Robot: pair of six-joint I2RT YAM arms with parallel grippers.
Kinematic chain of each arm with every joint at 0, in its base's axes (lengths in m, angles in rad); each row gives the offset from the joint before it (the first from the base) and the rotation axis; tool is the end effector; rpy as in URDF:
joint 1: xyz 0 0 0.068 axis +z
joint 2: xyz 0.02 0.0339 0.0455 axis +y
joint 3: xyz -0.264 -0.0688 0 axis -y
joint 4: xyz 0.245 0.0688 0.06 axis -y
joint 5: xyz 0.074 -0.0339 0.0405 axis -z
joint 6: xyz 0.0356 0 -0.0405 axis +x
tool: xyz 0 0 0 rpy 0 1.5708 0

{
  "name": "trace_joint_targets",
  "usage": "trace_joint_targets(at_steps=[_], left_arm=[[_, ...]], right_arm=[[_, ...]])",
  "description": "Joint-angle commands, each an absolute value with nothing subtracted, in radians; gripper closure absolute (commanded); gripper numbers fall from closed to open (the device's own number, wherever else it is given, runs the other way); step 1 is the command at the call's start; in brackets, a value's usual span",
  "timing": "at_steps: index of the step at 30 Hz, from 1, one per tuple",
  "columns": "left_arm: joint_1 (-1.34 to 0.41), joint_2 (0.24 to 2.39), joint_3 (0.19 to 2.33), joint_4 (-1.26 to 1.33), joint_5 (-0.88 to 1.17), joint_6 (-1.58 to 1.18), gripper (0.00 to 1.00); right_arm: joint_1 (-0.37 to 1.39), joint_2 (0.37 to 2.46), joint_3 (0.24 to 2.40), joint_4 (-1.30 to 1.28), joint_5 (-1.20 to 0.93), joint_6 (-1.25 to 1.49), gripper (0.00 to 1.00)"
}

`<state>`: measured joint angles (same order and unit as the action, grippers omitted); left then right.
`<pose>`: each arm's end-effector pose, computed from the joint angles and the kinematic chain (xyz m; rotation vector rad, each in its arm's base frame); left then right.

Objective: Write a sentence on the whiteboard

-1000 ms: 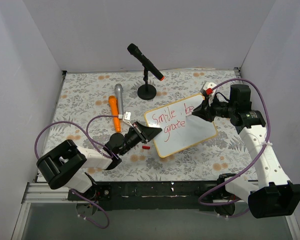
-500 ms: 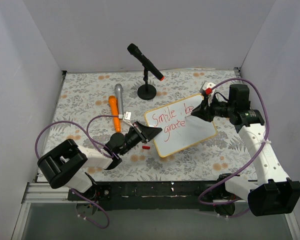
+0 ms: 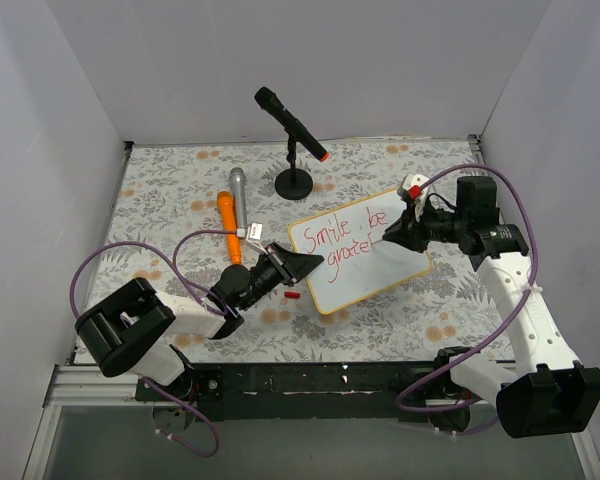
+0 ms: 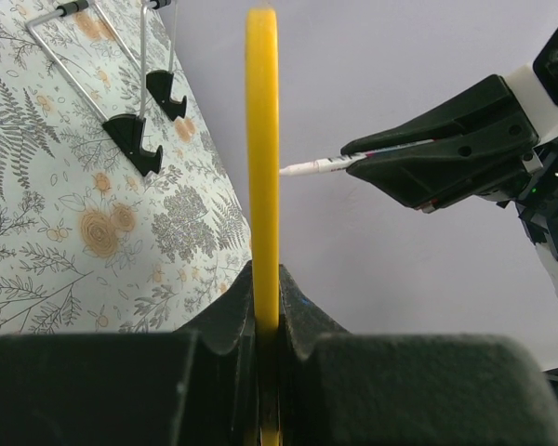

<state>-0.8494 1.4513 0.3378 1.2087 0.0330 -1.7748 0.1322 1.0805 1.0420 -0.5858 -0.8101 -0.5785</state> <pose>0.1706 -0.1957 0.1927 -0.8181 1.7175 -2.0307 0.2174 0.0549 0.3393 -1.1022 1.7141 0.6067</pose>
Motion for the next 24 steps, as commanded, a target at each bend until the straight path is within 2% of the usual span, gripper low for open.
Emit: trace_joint_targets(at_steps=[1, 13, 20, 24], left_arm=[[-0.844, 1.424, 0.380, 1.724, 0.026, -1.792, 1.00], [-0.839, 1.434, 0.379, 1.736, 0.029, -1.795, 1.00], [-0.839, 1.437, 0.380, 1.732, 0.032, -1.795, 1.00], [-0.839, 1.434, 0.376, 1.730, 0.031, -1.793, 1.00]], right_arm=[[0.133, 1.045, 1.029, -0.644, -0.795, -0.621, 0.99], [0.137, 1.040, 1.031, -0.758, -0.874, -0.689, 0.99], [0.135, 1.072, 1.117, -0.692, -0.943, -0.635, 0.99], [0.135, 1.077, 1.152, -0.620, -0.896, -0.569, 0.99]])
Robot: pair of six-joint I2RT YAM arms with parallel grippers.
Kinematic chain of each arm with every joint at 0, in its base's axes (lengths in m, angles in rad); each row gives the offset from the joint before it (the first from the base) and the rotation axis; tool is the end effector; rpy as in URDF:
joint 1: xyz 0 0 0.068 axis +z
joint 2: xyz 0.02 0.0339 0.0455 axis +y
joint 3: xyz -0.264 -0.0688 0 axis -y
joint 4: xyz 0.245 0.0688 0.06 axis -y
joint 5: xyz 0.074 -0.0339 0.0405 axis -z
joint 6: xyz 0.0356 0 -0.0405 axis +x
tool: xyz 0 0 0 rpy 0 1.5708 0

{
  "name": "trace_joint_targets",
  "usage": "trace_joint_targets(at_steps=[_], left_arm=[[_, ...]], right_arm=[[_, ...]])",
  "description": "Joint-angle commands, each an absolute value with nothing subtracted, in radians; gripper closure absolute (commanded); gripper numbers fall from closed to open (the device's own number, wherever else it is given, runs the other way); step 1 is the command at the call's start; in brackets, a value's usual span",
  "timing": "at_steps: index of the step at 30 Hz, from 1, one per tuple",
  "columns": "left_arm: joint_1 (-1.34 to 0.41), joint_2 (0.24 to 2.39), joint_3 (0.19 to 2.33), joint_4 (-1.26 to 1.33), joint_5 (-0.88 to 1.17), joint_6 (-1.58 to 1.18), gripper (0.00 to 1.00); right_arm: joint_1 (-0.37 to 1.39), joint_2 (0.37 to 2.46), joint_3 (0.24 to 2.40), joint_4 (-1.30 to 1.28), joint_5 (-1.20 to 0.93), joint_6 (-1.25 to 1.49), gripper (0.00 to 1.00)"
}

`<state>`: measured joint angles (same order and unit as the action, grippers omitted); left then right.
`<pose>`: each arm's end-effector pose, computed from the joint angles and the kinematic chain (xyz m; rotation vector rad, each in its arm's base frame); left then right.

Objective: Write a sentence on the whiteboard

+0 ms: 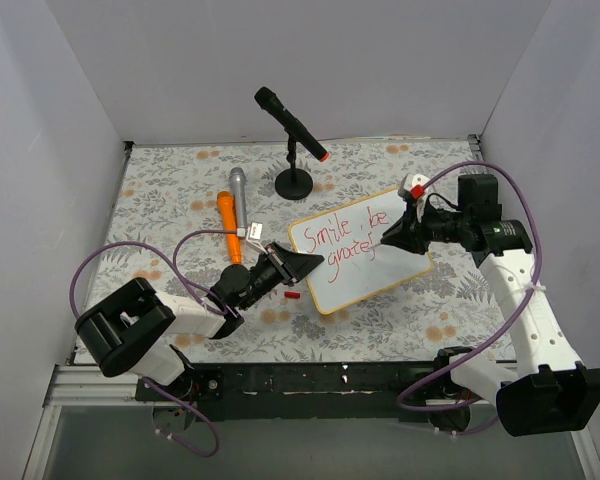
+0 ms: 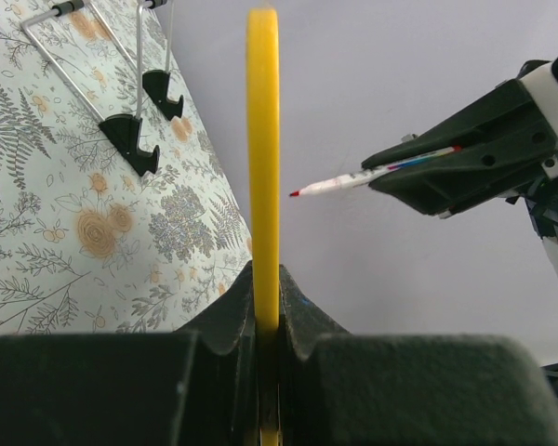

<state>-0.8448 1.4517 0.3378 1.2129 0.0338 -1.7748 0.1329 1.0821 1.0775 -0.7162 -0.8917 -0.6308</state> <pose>0.1714 -0.1949 0.1931 -0.8187 1.7108 -2.0313 0.2082 0.0558 0.3419 -1.1615 1.7165 0.7124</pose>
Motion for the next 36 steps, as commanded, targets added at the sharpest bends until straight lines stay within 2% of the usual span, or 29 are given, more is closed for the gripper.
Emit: trace_joint_targets(at_steps=[1, 36], left_arm=[[-0.839, 1.431, 0.374, 1.730, 0.031, -1.795, 1.00], [-0.838, 1.440, 0.382, 1.738, 0.040, -1.799, 1.00]], right_arm=[[0.135, 1.083, 1.154, -0.611, -0.885, -0.558, 0.99], [0.137, 1.132, 1.085, -0.574, -0.824, -0.538, 0.99]])
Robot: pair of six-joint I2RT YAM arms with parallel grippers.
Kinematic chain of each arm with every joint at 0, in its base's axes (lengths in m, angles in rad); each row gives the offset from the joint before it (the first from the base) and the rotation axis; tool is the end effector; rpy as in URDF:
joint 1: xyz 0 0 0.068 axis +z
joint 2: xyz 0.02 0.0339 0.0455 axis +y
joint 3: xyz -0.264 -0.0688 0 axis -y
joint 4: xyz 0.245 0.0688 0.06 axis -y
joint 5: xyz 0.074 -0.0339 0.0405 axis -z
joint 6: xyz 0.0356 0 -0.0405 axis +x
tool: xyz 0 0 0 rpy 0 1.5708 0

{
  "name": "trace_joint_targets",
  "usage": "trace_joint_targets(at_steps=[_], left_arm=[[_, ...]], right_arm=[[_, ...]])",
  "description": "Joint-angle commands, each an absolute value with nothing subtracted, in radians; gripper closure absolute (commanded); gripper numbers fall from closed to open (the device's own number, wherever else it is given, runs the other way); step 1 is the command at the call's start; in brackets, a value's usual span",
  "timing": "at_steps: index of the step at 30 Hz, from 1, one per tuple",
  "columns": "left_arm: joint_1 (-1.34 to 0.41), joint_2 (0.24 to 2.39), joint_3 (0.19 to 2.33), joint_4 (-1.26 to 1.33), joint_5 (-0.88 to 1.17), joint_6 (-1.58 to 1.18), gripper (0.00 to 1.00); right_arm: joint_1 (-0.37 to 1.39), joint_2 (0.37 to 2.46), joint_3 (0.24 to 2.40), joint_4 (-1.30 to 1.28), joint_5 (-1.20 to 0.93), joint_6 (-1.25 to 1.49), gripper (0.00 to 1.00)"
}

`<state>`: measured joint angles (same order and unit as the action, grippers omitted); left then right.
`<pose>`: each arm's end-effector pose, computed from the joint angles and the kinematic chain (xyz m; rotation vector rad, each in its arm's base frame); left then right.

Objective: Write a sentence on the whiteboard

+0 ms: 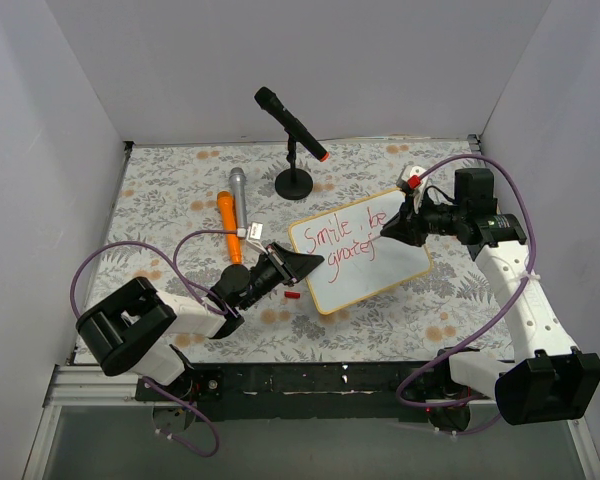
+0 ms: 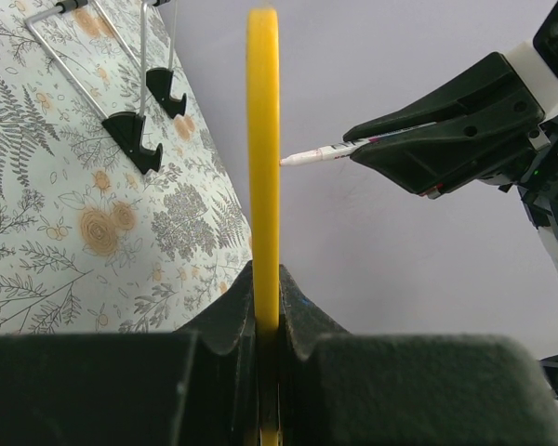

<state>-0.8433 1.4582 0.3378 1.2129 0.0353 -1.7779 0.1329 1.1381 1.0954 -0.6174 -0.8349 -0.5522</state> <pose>0.1720 -0.1951 0.1915 -0.8251 1.7172 -2.0279 0.2284 0.0572 0.3426 -1.0878 1.7490 0.6680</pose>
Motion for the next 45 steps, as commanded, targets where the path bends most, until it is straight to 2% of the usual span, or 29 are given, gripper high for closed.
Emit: trace_joint_targets(at_steps=[1, 12, 18, 31, 45], left_arm=[[-0.838, 1.440, 0.382, 1.738, 0.040, -1.798, 1.00], [-0.838, 1.436, 0.377, 1.738, 0.037, -1.796, 1.00], [-0.836, 1.436, 0.367, 1.738, 0.034, -1.795, 1.00], [-0.831, 1.359, 0.356, 1.629, 0.064, -1.778, 1.00], [-0.805, 1.189, 0.400, 1.373, 0.153, -1.697, 1.00]], right_arm=[[0.135, 1.129, 1.085, -0.569, -0.818, -0.535, 0.99], [0.133, 1.101, 1.074, -0.540, -0.722, -0.523, 0.99], [0.132, 1.071, 1.136, -0.627, -1.023, -0.583, 0.99], [0.069, 0.983, 1.118, -0.612, -1.020, -0.577, 0.99], [-0.051, 0.973, 1.103, -0.664, -1.187, -0.644, 0.99]])
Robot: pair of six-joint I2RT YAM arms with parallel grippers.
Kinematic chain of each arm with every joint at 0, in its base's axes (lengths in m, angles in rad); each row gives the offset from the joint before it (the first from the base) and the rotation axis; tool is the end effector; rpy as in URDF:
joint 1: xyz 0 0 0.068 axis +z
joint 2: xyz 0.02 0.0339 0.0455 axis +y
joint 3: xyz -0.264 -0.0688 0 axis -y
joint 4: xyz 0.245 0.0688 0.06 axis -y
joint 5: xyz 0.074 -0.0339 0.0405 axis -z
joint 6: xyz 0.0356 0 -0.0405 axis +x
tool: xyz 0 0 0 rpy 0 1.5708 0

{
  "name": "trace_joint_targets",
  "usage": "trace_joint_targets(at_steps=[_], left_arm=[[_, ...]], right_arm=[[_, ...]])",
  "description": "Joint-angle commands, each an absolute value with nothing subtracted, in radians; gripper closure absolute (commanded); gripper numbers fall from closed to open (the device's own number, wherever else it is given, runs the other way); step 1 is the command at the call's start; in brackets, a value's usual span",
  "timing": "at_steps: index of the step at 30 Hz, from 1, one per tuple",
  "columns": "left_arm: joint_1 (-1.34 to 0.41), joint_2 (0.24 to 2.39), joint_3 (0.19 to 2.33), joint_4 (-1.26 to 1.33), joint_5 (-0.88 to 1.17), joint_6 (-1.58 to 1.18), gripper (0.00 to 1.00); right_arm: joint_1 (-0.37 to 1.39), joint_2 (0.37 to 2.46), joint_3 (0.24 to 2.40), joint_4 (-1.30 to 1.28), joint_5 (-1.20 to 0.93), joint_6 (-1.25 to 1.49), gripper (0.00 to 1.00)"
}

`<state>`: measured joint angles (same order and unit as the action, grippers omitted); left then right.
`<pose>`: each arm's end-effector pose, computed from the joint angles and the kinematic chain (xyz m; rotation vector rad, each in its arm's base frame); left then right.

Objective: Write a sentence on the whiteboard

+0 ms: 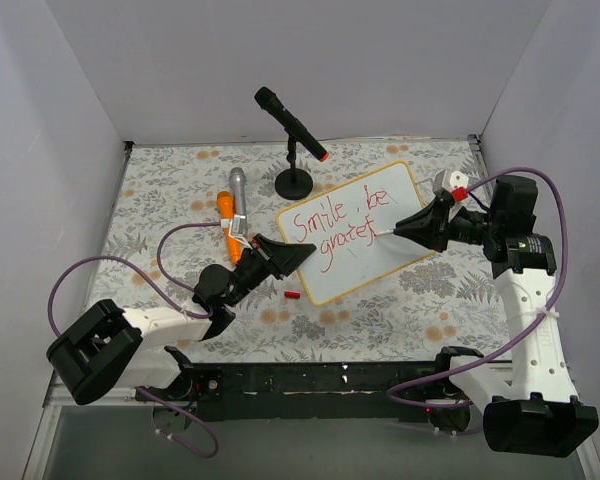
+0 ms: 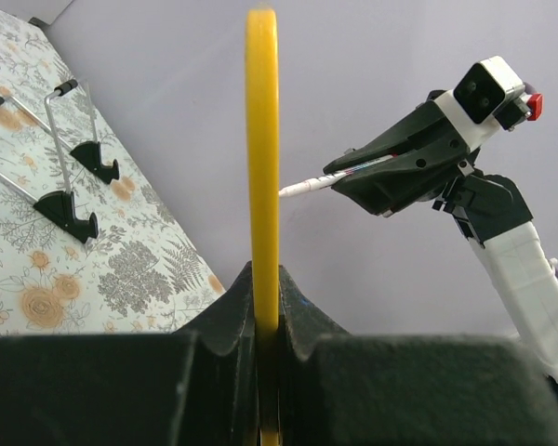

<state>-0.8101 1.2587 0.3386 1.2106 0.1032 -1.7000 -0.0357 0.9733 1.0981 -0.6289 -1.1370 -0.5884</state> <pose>0.1627 -0.1763 0.2375 -0.6070 1.5389 -2.1328 0.1860 0.0257 0.3788 -1.0919 1.4757 0.7330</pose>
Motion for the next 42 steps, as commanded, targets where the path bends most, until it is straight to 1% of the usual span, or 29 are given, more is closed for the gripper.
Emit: trace_joint_targets(at_steps=[1, 13, 18, 23, 31, 42], left_arm=[[-0.799, 1.186, 0.399, 1.373, 0.155, -1.701, 1.00], [-0.743, 1.264, 0.425, 1.457, 0.224, -1.769, 1.00], [-0.727, 1.316, 0.440, 1.515, 0.290, -1.799, 1.00], [-0.718, 1.338, 0.452, 1.519, 0.336, -1.793, 1.00], [-0.700, 1.327, 0.520, 1.427, 0.437, -1.766, 1.00], [-0.692, 1.310, 0.529, 1.385, 0.431, -1.773, 1.00]], right_arm=[[-0.052, 0.973, 1.107, -0.675, -1.199, -0.659, 0.99], [-0.063, 1.029, 1.183, -0.854, -1.230, -0.837, 0.99], [-0.112, 1.039, 1.175, -0.859, -1.265, -0.838, 0.99], [-0.184, 1.042, 1.161, -0.887, -1.321, -0.862, 0.99], [-0.302, 1.034, 1.135, -0.882, -1.387, -0.865, 0.99], [-0.364, 0.973, 1.121, -0.879, -1.424, -0.835, 0.99]])
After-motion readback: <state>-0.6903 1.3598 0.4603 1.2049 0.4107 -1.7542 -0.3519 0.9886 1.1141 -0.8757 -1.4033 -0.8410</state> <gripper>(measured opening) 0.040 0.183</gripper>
